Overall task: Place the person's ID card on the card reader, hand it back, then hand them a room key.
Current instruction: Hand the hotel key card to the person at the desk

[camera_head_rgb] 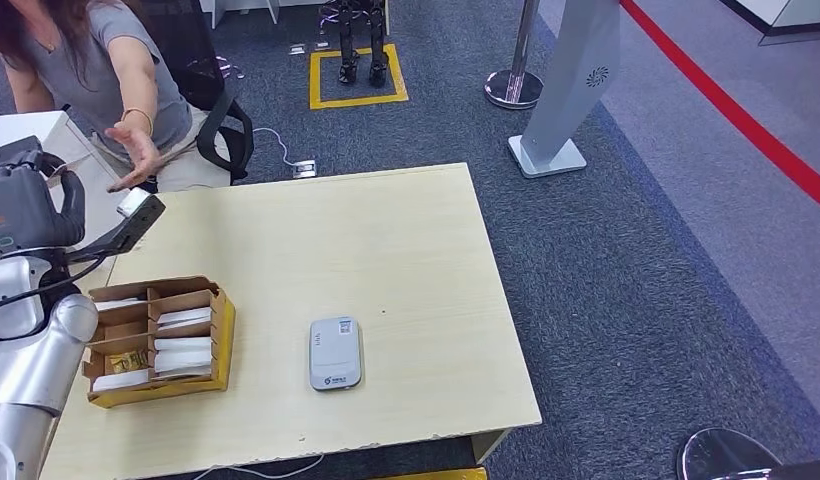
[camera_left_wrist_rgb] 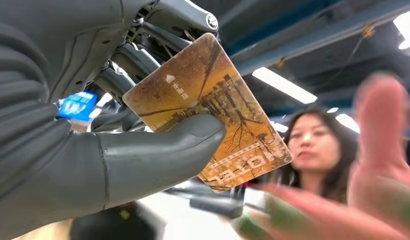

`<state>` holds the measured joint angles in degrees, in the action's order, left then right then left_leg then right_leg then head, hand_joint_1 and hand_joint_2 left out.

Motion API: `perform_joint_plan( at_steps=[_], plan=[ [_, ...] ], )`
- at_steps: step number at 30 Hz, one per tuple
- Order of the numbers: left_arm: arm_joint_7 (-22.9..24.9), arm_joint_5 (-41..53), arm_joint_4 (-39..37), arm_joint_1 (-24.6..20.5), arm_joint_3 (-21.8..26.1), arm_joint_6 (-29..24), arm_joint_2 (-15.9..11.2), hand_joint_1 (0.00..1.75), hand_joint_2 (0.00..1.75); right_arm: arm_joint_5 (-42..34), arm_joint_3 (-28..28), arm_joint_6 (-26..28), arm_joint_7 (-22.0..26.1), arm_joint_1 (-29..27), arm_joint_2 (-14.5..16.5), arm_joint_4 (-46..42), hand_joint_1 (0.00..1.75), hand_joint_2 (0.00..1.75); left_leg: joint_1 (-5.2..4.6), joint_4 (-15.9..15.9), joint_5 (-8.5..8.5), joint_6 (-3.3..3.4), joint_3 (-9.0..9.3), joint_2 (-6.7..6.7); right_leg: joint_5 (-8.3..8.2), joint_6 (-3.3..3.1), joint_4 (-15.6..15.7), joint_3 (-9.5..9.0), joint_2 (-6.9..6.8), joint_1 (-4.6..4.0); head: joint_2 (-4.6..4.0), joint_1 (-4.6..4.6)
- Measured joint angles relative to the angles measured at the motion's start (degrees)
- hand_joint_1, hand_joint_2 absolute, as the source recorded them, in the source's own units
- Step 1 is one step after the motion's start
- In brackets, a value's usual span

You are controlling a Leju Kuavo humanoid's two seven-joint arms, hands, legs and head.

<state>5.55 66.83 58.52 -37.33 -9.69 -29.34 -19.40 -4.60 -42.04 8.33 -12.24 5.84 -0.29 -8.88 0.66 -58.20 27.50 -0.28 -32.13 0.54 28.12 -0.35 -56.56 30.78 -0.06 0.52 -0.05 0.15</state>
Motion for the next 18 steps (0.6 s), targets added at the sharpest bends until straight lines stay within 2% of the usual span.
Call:
perform_joint_plan(
  at_steps=[9,13,18],
  plan=[
    [-1.6,-3.1,-5.3,-0.2,5.2,0.5,0.2,1.72,1.75,0.7,-0.5,-0.7,-0.5,0.5,0.1,0.0,0.0,1.75,0.0,0.0,0.0,0.0,-0.04,-0.01,0.0,0.0,0.0,0.02,-0.01,0.02,0.01,-0.01],
    [-1.9,-3.5,-6.2,-0.2,5.9,0.4,0.1,0.0,1.75,0.9,-0.9,-0.8,-0.7,0.8,0.3,-0.1,0.0,1.75,0.01,0.0,0.0,0.0,-0.04,0.0,0.0,0.0,0.0,0.02,0.0,0.02,0.0,-0.01],
    [-2.3,-4.0,-6.9,-0.2,6.5,-0.2,-0.1,0.0,1.75,1.0,-1.3,-0.9,-0.8,0.9,0.4,-0.1,0.0,1.75,0.01,0.0,0.0,0.0,-0.05,-0.02,0.0,0.0,0.0,0.03,-0.02,0.02,-0.01,-0.01]
  ],
)
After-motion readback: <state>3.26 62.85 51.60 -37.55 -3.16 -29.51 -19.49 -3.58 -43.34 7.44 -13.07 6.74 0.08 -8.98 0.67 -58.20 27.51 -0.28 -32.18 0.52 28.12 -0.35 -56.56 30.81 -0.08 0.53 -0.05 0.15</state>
